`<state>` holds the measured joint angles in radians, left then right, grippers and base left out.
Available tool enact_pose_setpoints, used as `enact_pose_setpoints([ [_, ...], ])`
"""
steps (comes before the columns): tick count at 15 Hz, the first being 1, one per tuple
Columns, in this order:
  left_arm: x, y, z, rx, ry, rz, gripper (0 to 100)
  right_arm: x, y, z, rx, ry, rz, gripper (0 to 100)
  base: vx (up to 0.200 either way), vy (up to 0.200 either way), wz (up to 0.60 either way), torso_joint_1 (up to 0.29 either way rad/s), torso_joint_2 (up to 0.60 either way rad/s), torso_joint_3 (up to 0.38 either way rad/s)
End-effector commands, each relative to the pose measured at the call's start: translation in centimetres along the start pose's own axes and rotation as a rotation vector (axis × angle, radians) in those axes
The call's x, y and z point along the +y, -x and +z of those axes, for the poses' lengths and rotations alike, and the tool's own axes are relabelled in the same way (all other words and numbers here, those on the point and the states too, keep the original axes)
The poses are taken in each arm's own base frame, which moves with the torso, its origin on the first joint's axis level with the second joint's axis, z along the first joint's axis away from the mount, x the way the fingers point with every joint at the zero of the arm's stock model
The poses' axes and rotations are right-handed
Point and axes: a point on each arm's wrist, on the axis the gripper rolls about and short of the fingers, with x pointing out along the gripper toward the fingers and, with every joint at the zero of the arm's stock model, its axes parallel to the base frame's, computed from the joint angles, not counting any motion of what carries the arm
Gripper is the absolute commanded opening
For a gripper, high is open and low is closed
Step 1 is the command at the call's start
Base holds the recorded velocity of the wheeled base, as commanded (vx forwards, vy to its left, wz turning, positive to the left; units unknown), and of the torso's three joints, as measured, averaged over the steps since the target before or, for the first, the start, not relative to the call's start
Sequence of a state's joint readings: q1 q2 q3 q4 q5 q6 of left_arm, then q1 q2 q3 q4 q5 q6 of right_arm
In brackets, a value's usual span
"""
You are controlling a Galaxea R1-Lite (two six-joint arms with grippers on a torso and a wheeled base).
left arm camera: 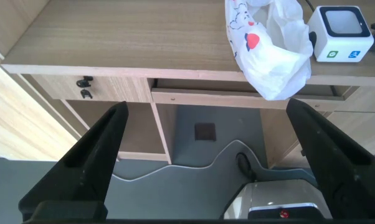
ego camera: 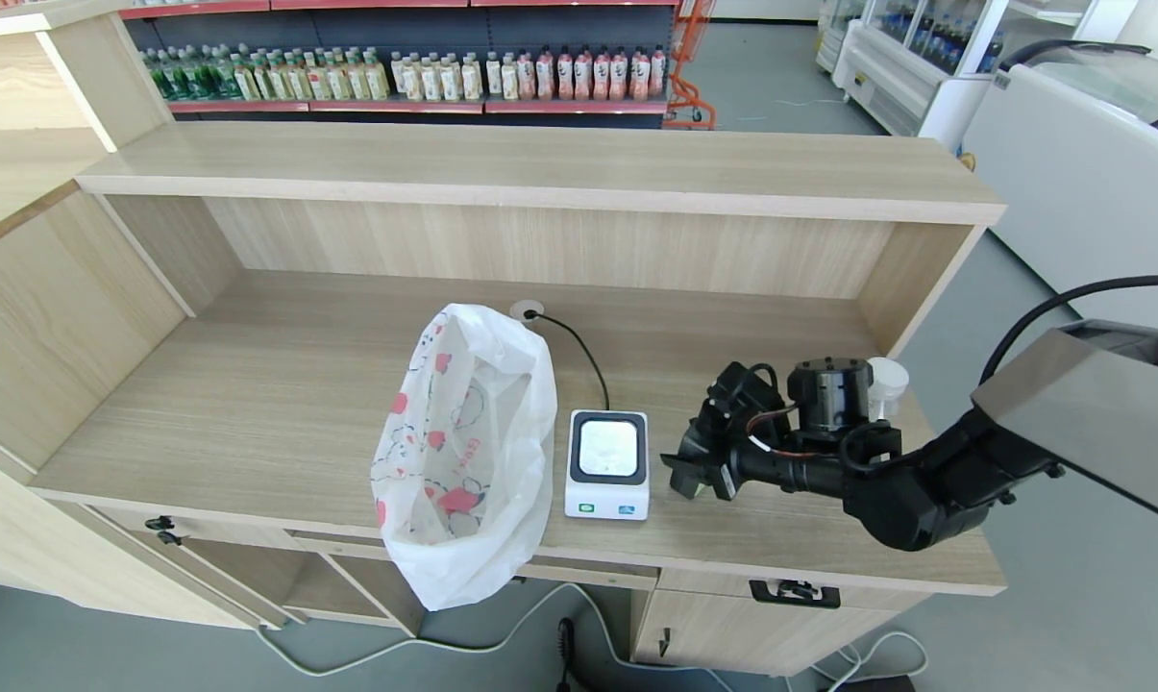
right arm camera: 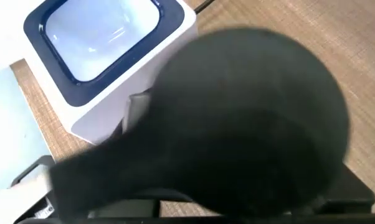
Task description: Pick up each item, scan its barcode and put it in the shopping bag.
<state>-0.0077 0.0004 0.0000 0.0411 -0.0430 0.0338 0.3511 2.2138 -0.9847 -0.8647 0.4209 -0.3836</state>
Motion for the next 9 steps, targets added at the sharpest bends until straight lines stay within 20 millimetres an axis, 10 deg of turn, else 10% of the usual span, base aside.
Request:
enact_pose_setpoints([
  [1, 0.0, 0.0, 0.0, -0.002, 0.000, 0.000, 100, -0.7, 1.2, 1.2, -0.029, 0.006, -0.027, 0, 0.000, 0.000, 0.00, 0.000, 0.00, 0.000],
  [5, 0.0, 0.0, 0.0, 0.000, 0.000, 0.000, 100, -0.8, 4.2, 4.2, -0.092, -0.027, -0.052, 0, 0.000, 0.000, 0.00, 0.000, 0.00, 0.000],
  [9, 0.0, 0.0, 0.0, 0.000, 0.000, 0.000, 100, 0.9, 10.4, 12.1, -0.335, -0.136, 0.063, 0, 0.000, 0.000, 0.00, 0.000, 0.00, 0.000],
])
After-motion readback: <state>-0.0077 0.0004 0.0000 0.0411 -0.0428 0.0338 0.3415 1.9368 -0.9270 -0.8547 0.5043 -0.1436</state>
